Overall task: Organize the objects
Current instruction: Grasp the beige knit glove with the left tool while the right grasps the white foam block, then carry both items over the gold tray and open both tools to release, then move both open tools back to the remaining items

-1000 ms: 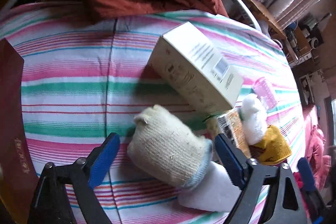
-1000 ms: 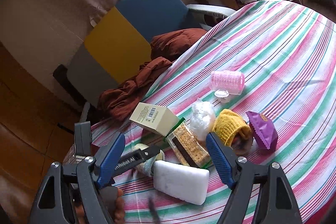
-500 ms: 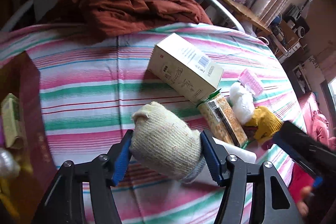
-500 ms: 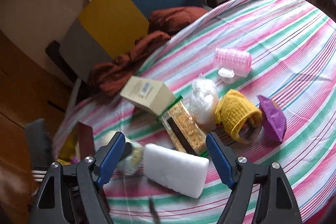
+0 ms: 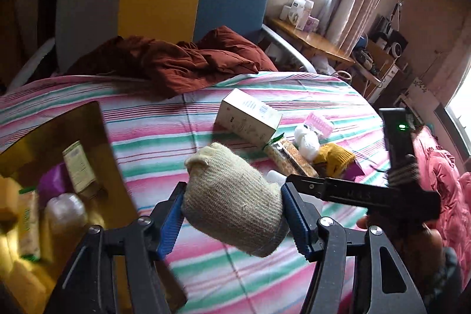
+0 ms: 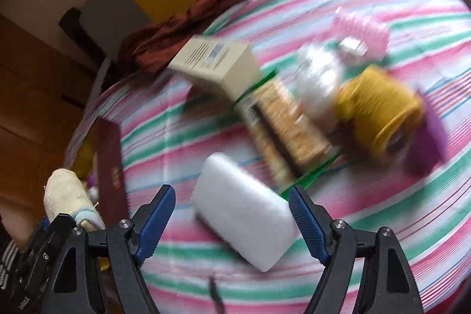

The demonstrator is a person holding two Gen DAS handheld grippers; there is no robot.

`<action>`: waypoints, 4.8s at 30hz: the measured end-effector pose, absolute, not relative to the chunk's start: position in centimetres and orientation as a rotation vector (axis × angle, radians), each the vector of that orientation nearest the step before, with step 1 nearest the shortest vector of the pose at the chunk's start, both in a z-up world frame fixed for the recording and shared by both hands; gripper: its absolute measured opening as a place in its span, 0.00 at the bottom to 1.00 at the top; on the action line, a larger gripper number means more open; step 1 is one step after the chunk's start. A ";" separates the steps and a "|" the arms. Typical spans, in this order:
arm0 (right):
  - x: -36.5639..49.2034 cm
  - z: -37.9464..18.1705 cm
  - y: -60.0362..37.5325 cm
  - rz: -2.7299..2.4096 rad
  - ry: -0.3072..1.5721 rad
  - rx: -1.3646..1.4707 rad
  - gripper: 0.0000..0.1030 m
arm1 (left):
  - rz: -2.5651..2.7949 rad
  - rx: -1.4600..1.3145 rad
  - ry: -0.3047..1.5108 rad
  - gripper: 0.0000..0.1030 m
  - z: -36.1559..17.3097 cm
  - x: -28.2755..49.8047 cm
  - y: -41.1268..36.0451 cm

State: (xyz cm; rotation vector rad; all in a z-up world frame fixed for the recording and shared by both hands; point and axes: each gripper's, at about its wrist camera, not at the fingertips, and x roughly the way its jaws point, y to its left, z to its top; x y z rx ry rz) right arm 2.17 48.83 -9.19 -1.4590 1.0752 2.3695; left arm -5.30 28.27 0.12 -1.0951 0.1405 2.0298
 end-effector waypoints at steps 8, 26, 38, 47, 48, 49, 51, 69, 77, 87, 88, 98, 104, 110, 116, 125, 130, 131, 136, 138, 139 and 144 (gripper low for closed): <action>2.5 -8.6 43.0 2.381 0.599 -1.610 0.78 | 2.065 -1.075 0.106 0.63 1.0 -4.5 22.4; 2.3 -6.4 39.8 2.449 0.359 -1.568 0.55 | 2.233 -1.116 -0.058 0.63 -0.1 -5.4 8.9; -2.3 -1.8 29.6 2.769 0.266 -1.544 0.55 | 2.378 -1.172 -0.177 0.63 -1.4 -7.3 0.7; -6.5 -1.4 23.5 2.878 0.273 -1.558 0.60 | 2.453 -1.044 -0.134 0.68 1.8 -11.8 2.5; -6.8 -1.3 23.0 2.888 0.275 -1.562 0.67 | 2.463 -1.024 -0.115 0.79 2.2 -12.5 3.0; -6.9 -1.3 22.6 2.892 0.268 -1.563 0.73 | 2.478 -1.014 -0.118 0.84 2.5 -13.0 3.2; -6.7 -1.5 21.9 2.901 0.244 -1.567 0.74 | 2.515 -0.983 -0.154 0.90 3.1 -13.6 3.0; -2.9 -2.2 19.8 2.872 0.085 -1.379 0.76 | 2.662 -0.928 -0.033 0.96 1.6 -6.7 1.8; -1.8 -1.7 20.6 2.850 0.088 -1.319 0.76 | 2.682 -0.914 0.015 0.96 1.3 -5.1 2.0; -0.9 -1.6 22.6 2.808 0.138 -1.280 0.76 | 2.660 -0.942 0.053 0.96 0.5 -4.2 2.5; -0.8 -1.6 22.7 2.805 0.142 -1.277 0.76 | 2.659 -0.943 0.058 0.96 0.5 -4.1 2.6; -0.4 -1.6 23.9 2.782 0.145 -1.251 0.76 | 2.635 -0.947 0.098 0.96 0.3 -3.5 3.8; -0.4 -1.7 24.4 2.776 0.164 -1.248 0.76 | 2.621 -0.954 0.115 0.96 0.2 -3.3 4.3; -0.3 -1.9 25.2 2.760 0.184 -1.247 0.76 | 2.605 -0.962 0.128 0.96 0.0 -3.2 4.8; -0.1 -2.0 26.3 2.738 0.209 -1.245 0.76 | 2.591 -0.966 0.145 0.96 -0.1 -3.1 5.4; 0.1 -2.1 27.9 2.706 0.235 -1.236 0.76 | 2.570 -0.971 0.174 0.96 -0.3 -3.0 6.2; 0.3 -2.2 29.5 2.676 0.252 -1.228 0.76 | 2.555 -0.977 0.189 0.96 -0.4 -3.0 6.8; 0.3 -2.2 29.9 2.668 0.257 -1.225 0.76 | 2.553 -0.977 0.194 0.96 -0.4 -3.0 7.0; 0.5 -1.9 32.2 2.631 0.267 -1.203 0.76 | 2.538 -0.977 0.210 0.96 -0.3 -3.0 7.7; 0.5 -1.6 33.5 2.614 0.276 -1.194 0.76 | 2.530 -0.978 0.220 0.96 -0.3 -2.9 8.1; 0.5 -1.5 34.2 2.604 0.279 -1.187 0.76 | 2.527 -0.977 0.224 0.96 -0.3 -2.9 8.2; 0.7 -0.7 37.8 2.554 0.289 -1.142 0.76 | 2.502 -0.971 0.250 0.96 -0.3 -3.0 9.4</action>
